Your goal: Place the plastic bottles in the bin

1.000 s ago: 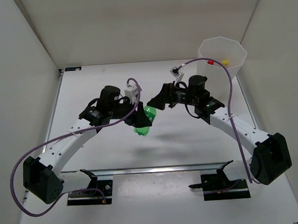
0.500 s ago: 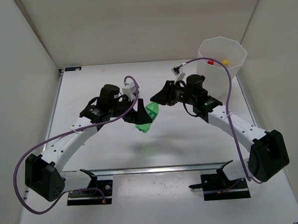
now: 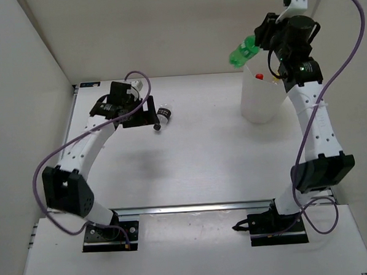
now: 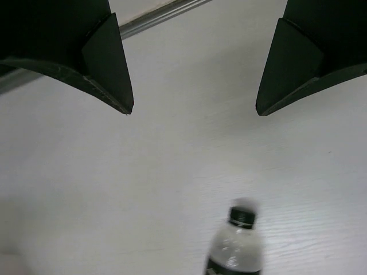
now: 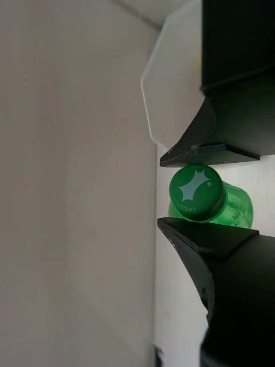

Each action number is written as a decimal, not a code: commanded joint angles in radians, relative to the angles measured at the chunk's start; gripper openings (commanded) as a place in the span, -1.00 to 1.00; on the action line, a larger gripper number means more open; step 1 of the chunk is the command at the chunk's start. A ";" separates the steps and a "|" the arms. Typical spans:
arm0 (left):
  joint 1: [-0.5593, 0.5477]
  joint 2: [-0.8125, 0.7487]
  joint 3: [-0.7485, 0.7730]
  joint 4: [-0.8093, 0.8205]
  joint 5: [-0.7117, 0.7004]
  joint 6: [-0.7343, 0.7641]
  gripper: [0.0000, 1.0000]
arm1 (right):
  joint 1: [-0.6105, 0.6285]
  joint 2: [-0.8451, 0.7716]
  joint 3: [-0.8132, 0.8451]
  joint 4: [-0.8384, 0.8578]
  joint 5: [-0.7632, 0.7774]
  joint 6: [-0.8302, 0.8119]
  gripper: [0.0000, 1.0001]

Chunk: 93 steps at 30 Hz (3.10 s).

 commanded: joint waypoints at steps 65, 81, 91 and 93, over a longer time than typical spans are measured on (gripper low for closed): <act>-0.198 -0.213 -0.298 0.308 0.463 0.045 -0.44 | 0.336 -0.392 -1.032 0.810 -0.633 0.562 0.98; -0.235 -0.213 -0.267 0.330 0.462 0.053 -0.42 | 0.387 -0.244 -0.978 0.727 -0.533 0.570 0.95; -0.230 -0.157 -0.224 0.263 0.399 0.073 -0.46 | 0.456 -0.171 -0.935 0.748 -0.531 0.598 0.39; -0.229 -0.140 -0.211 0.256 0.393 0.065 -0.46 | 0.464 -0.171 -0.938 0.719 -0.506 0.589 0.02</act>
